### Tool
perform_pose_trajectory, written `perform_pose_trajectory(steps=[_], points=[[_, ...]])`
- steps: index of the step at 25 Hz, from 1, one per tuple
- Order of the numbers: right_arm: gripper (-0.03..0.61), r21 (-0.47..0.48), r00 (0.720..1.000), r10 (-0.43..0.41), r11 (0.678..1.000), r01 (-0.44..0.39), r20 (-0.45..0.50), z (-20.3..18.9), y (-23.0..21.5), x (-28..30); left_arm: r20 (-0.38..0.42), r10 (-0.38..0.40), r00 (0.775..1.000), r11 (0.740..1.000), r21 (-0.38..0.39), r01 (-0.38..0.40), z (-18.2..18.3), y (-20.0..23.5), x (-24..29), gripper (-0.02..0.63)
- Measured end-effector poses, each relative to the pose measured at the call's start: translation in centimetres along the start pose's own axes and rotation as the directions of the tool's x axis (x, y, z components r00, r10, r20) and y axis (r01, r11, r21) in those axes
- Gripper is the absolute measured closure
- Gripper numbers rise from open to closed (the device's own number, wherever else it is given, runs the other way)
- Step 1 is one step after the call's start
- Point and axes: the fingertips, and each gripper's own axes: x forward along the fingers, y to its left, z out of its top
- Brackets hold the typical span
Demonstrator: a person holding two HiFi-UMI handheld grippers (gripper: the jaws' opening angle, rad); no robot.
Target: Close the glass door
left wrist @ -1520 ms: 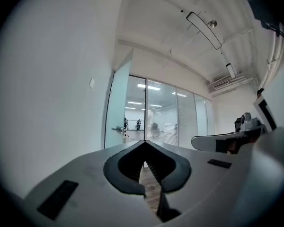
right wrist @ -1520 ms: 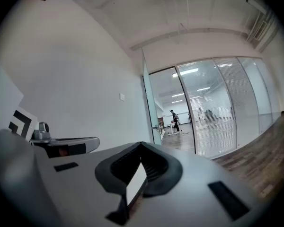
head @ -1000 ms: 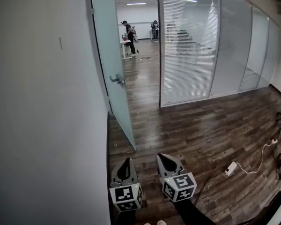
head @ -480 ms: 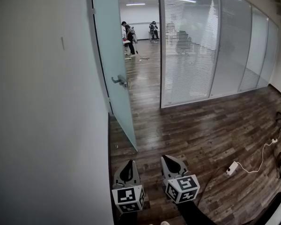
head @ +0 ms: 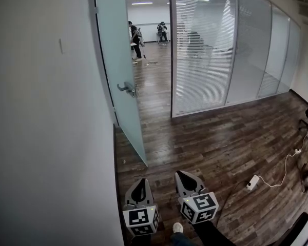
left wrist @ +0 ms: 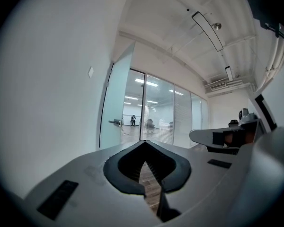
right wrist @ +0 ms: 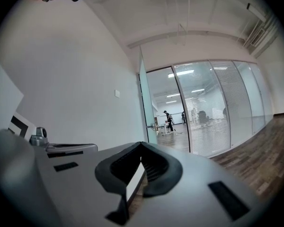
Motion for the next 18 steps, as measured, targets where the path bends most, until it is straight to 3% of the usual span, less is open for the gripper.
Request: perform_pose_trajectory(steps=[18], points=[[0.581,-0.039,0.996,0.092,0.995,-0.092,-0.004,3.2,-9.0,14.5,0.026,0.093,0.995,0.996,-0.001,-0.093,2.8,2.4,16.2,0.617]])
